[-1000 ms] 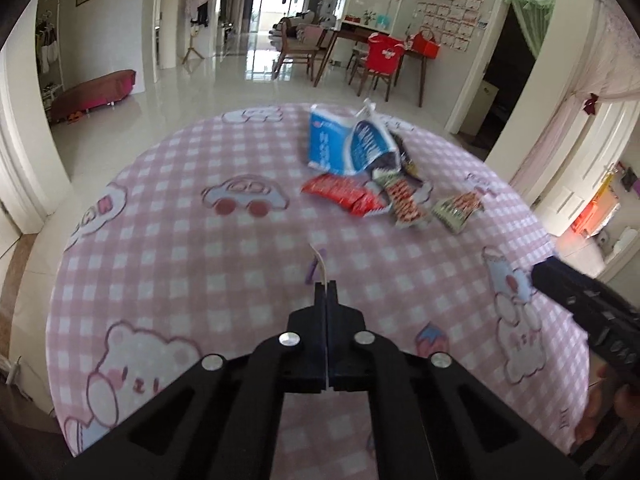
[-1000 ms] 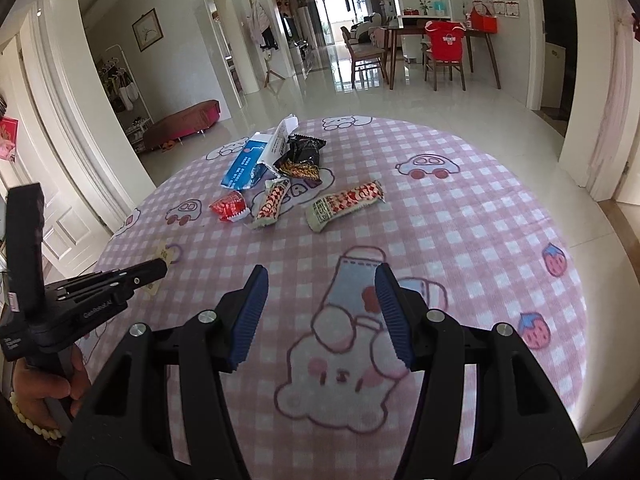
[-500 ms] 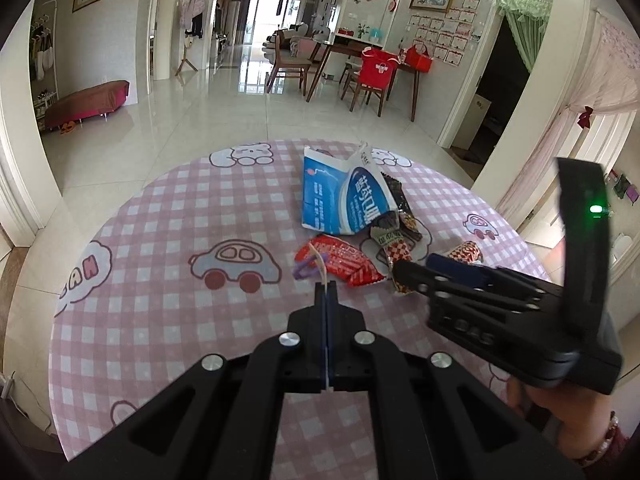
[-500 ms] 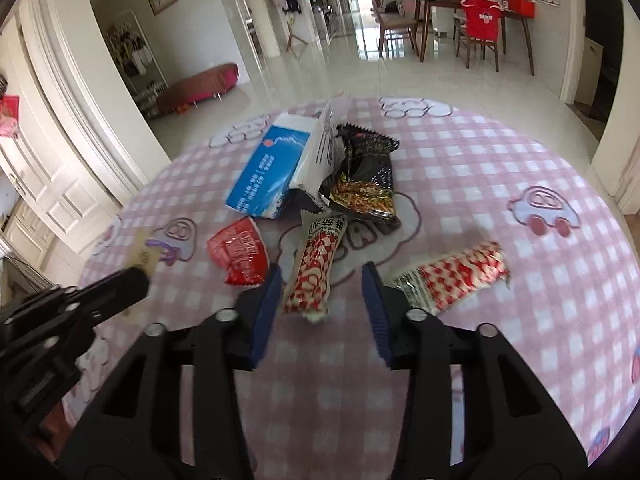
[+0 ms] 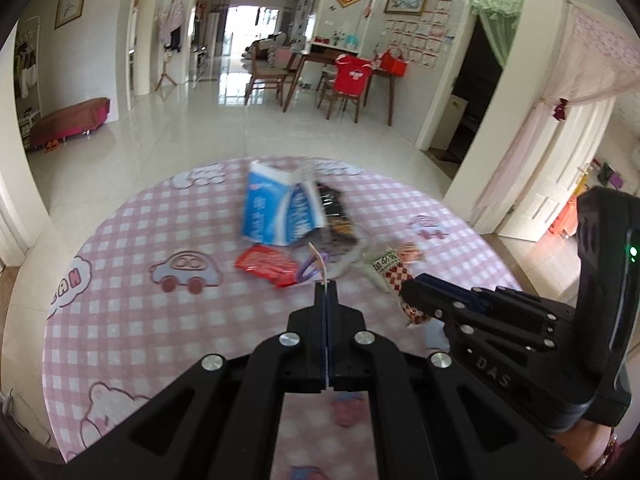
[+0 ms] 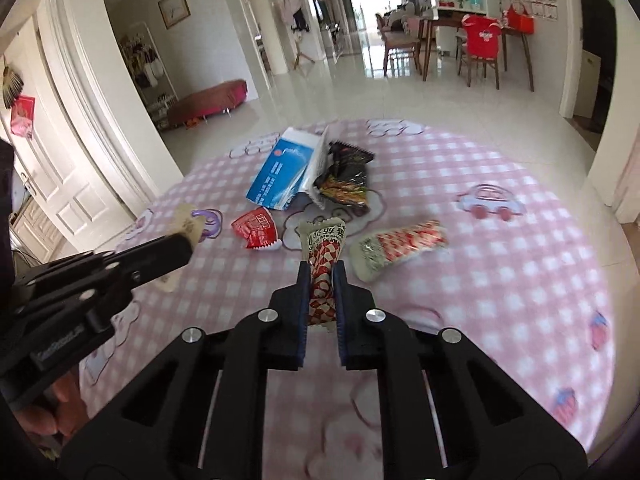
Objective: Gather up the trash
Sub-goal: 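Carry the ring toy and snack bar over the bucket and open both tools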
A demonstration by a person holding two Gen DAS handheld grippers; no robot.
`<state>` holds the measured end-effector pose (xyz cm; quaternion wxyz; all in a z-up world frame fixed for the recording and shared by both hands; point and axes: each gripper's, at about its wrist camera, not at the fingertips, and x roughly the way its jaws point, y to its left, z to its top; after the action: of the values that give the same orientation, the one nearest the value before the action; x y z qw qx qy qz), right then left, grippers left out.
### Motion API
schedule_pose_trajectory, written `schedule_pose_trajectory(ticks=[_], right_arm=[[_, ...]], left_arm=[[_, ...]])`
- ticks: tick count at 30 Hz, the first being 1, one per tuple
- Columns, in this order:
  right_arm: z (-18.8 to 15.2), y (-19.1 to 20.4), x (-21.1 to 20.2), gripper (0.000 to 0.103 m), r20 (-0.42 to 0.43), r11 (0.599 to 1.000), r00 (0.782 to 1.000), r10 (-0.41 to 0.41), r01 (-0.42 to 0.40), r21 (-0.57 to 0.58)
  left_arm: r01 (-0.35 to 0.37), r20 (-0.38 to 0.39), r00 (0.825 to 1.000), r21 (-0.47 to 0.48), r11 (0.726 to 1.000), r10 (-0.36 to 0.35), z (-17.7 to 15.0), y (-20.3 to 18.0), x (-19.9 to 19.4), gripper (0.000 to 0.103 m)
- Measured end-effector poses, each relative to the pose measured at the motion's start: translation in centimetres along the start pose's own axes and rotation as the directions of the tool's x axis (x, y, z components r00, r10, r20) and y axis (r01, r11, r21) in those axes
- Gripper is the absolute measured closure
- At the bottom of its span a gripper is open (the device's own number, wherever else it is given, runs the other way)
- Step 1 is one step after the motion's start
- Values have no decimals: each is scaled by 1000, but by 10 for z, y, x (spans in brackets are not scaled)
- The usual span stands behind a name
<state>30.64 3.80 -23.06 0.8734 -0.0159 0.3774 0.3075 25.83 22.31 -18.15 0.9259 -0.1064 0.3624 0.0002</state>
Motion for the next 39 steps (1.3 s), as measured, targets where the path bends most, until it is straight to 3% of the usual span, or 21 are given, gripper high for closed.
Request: schedule_pose_trajectory(ticks=[9,16,22,29,34,37,39], right_arm=[[-29,-42,-115,92,161,996,986,-33,20,82],[-69,-104,-195,92,265,976,957,-114,58,211],[-115,-164,-248,92,307,933,925,-223,112,342],[-168,-224,-292,92,317,856,882,-349,163,490],[-198,-255,-318,92,321,789,834,-450,203,579],[-212,-270,-328,92,311,752,806,-504,233,616],[-220,-277,-334,92,309,733,792,-527,239,638]], left_arm=[[115,-1,993,121,986,-116,-11,-93,-26,102],[230,-62,973,251,940,-222,-28,-199,-23,102],[328,-152,944,358,874,-291,-56,-290,-9,102],[438,-283,895,417,797,-344,-91,-379,22,102],[476,-346,873,451,755,-344,-109,-426,43,102],[496,-374,860,445,746,-348,-111,-445,56,101],[520,-413,840,422,743,-353,-113,-453,65,89]])
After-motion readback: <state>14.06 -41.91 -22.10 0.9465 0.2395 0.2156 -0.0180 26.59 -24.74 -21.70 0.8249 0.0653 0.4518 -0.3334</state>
